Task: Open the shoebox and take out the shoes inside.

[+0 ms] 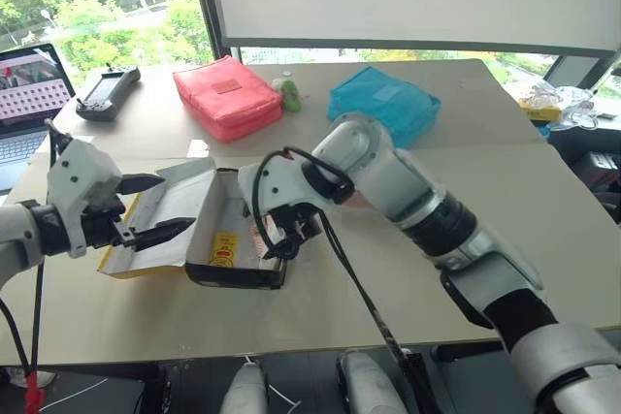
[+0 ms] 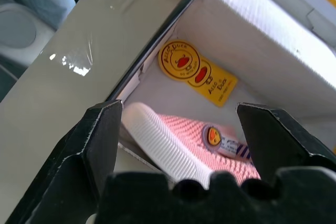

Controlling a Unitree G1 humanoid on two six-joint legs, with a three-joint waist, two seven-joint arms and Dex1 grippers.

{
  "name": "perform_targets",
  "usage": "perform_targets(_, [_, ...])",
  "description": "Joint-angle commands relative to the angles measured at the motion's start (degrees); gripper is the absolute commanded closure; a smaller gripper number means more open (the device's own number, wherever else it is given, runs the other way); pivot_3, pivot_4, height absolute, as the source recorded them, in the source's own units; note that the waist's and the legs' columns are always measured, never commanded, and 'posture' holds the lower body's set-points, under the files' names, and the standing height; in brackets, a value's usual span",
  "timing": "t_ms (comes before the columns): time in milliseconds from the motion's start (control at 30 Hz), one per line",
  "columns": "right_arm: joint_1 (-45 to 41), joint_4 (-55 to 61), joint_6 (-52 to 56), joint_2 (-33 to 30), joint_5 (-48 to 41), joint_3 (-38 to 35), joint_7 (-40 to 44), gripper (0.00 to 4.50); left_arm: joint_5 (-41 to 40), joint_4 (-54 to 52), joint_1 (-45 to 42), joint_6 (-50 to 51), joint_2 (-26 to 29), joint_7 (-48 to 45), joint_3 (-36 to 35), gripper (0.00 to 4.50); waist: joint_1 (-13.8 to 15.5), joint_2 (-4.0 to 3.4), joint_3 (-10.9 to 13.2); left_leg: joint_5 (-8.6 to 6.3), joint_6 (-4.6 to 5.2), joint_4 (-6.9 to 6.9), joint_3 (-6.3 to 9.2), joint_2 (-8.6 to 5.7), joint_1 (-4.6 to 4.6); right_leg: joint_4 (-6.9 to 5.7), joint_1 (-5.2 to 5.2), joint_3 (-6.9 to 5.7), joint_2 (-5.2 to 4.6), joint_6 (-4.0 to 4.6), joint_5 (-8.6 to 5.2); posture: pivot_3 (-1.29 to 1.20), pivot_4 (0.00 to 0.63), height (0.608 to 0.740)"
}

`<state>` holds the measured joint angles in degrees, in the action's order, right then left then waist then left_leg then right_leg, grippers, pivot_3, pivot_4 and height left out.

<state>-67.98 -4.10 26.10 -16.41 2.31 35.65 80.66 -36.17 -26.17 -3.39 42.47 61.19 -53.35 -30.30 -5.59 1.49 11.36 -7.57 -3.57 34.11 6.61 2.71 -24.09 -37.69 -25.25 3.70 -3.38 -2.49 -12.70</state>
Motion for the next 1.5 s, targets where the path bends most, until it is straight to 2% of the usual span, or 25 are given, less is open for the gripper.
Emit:
perform_targets(33, [-0.28, -2.43, -4.74, 0.31, 2.41, 0.91, -2.04, 0.39, -0.45, -1.41, 0.36, 0.26, 0.59, 0.08, -3.03, 0.0, 0.08, 0.01, 0.0, 0.0, 0.0, 0.0, 0.0, 0.0, 0.0, 0.01, 0.0, 0.0, 0.0, 0.0, 0.0, 0.0, 0.15, 0.737])
perform_targets(333, [2.43, -6.08, -19.39, -2.64, 8.72, 5.07, -2.54, 0.39, -0.91, -2.29, 1.12, 1.12, 0.89, 0.07, -4.62, 0.0, -0.04, 0.03, -0.02, 0.0, 0.0, 0.0, -0.01, 0.0, 0.05, 0.02, 0.03, 0.0, 0.0, 0.0, 0.0, 0.0, 0.15, 0.737])
perform_targets(467, [1.64, -6.6, -22.76, -3.08, 8.67, 4.93, -0.18, 0.39, -0.93, -2.84, 1.42, 1.61, 0.75, 0.22, -5.15, 0.0, 0.01, 0.04, -0.03, 0.0, 0.0, -0.01, -0.02, 0.0, 0.23, -0.01, 0.15, 0.02, 0.0, 0.06, -0.03, 0.0, 0.15, 0.737])
perform_targets(567, [-0.22, -8.05, -24.11, -2.89, 8.11, 3.97, 1.81, 0.39, -1.01, -3.2, 1.7, 1.77, 0.58, 0.38, -5.46, 0.0, 0.01, 0.05, -0.03, 0.0, -0.01, -0.01, -0.03, 0.0, 0.28, -0.01, 0.21, 0.03, 0.0, 0.36, -0.21, 0.0, 0.15, 0.737])
perform_targets(1100, [-2.37, -9.51, -30.21, -3.59, 9.48, 4.19, 7.88, 0.39, -1.34, -3.23, 0.92, 0.94, -0.15, 1.76, -3.32, 0.0, 0.08, 0.05, -0.03, 0.0, -0.01, -0.03, -0.04, 0.0, 0.27, 0.0, 0.19, 0.04, 0.0, 0.36, -0.2, 0.0, 0.15, 0.737])
perform_targets(1500, [-4.15, -13.44, -33.68, -2.17, 11.23, 4.4, 7.83, 0.39, -0.96, -2.18, -1.05, 0.19, -0.35, 2.06, -1.04, 0.0, 0.07, 0.05, -0.03, 0.0, -0.01, -0.07, -0.05, 0.0, 0.27, 0.01, 0.17, 0.05, 0.0, 0.34, -0.19, 0.0, 0.15, 0.737])
